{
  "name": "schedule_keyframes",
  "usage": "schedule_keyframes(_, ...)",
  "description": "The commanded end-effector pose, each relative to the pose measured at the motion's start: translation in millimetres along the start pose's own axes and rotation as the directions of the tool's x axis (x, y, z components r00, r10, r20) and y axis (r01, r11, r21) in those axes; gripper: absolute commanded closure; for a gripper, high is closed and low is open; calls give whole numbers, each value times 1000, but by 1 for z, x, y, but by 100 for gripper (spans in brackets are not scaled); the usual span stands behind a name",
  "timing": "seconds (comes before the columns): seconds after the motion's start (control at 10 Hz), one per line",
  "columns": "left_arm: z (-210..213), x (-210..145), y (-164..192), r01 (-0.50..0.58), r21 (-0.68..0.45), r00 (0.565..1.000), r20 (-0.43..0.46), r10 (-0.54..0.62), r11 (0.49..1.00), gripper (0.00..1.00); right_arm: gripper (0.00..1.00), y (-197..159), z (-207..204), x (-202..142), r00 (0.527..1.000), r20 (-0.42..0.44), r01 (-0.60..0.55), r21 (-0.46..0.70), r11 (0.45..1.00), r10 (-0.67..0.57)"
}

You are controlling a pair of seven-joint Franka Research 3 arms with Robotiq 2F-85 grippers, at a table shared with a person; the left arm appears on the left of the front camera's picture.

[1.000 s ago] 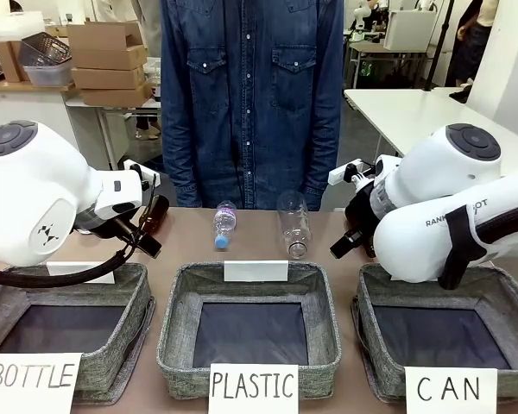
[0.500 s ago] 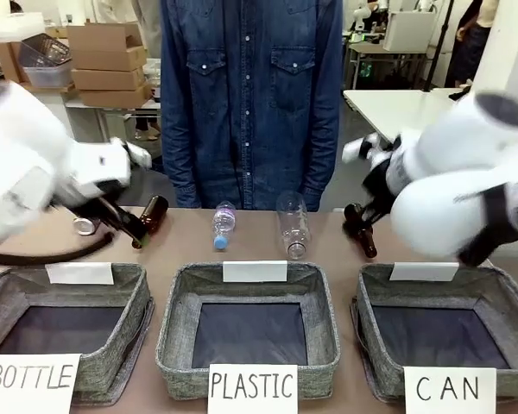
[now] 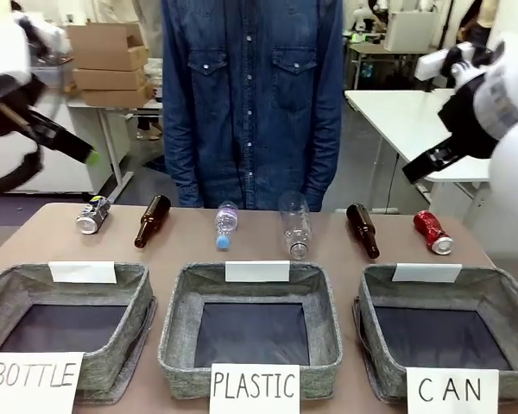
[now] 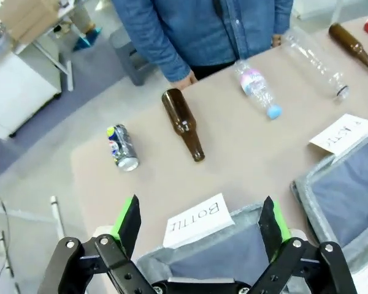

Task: Sort the can waste into the basket.
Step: Pick up the can waste from the table and place it in the right Fabric basket.

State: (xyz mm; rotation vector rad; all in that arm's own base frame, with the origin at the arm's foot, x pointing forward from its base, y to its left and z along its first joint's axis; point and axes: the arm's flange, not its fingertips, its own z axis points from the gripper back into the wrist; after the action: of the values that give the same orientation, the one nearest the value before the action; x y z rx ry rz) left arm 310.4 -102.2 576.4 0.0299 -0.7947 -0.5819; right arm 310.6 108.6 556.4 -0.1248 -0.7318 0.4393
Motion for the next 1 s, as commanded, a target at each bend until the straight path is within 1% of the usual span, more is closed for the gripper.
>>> schedule_keyframes(0.0,16,2,3,0,20,999,37,-1,1000,0,0,-1,-11,-2,1000,-2,-10,220,975,11)
schedule_keyframes(0.1,15,1,20,-26,-211,995,-96,6,977,0,0,-17,-8,-13,988,-34,152,458,876,-153)
schedule_keyframes(0.2,16,-7,45,-130,-469,990,-117,84,874,0,0,-31,0,-22,928,-220,371,632,680,-301)
schedule_keyframes(0.3,14,-20,70,-233,-582,973,-139,187,779,0,0,-51,5,-33,850,-371,516,729,450,-374)
schedule_keyframes(0.4,12,-37,93,-306,-625,950,-145,278,719,0,0,-71,8,-47,768,-427,591,760,271,-477)
schedule_keyframes(0.5,9,-58,119,-392,-701,893,-132,431,596,0,0,-91,8,-62,697,-454,597,796,99,-555)
schedule_keyframes(0.6,1,-78,139,-445,-779,808,-135,574,443,0,0,-105,7,-72,648,-473,597,802,12,-597)
schedule_keyframes(0.7,-11,-95,151,-496,-813,715,-184,674,304,0,0,-117,4,-80,588,-495,616,787,-44,-639)
schedule_keyframes(0.8,-22,-104,158,-547,-811,641,-247,727,207,0,0,-126,2,-86,533,-502,629,774,-78,-681)
schedule_keyframes(0.9,-24,-104,159,-658,-721,554,-269,788,216,0,0,-129,-1,-87,477,-493,657,750,-77,-727)
